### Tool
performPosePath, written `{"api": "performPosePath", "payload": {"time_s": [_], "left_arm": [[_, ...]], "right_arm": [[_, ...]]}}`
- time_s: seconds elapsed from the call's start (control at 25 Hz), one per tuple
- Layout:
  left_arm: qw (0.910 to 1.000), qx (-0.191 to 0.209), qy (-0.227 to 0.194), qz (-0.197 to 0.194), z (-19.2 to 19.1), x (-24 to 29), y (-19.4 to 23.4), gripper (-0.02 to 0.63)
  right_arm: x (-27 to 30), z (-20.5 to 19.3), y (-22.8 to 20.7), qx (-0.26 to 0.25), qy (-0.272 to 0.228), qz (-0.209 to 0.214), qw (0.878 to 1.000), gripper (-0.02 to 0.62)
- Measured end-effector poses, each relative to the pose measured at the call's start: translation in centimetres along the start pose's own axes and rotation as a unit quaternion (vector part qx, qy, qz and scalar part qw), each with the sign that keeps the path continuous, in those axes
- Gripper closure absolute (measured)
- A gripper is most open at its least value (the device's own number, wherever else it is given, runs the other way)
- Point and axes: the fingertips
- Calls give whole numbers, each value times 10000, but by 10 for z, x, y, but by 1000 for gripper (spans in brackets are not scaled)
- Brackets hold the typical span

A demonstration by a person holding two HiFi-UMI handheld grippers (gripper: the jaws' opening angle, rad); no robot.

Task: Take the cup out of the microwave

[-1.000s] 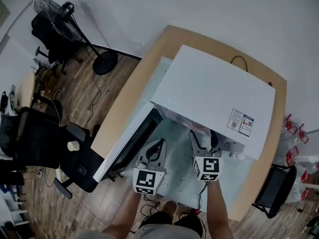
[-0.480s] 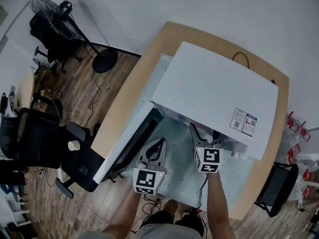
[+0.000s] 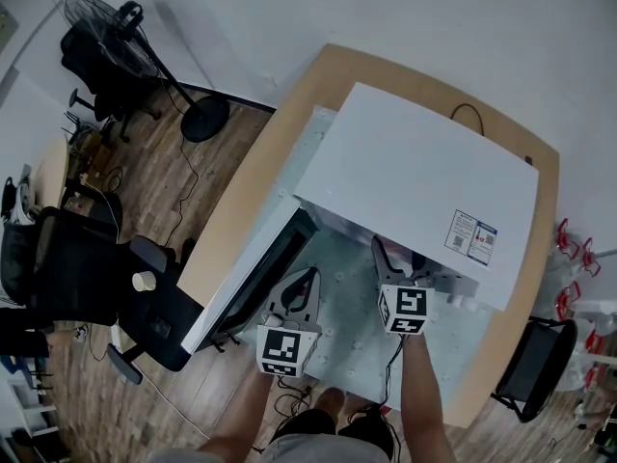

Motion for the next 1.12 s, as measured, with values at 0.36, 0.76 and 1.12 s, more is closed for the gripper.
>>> {"api": "performPosePath", "payload": {"time_s": [0.36,0.76,1.12], "left_arm": [[9999,37,-27,104,2,-10,-1,583],[9997,74,-165,187,13,-33,-16,583],[9993,107,-238,265,15,-64,-41,583]], "right_arm": [[-20,15,7,-27,-221,121,9997,262],[-70,31,24,0,-545,240,9982,262],[-116,35,28,14,-695,334,9970,262]]}}
Point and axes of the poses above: the fingertips, and each gripper's own axes: x forward along the fingers, y to its left, z out of its top, and after that the axes turned 3 degrees about x, right-handed
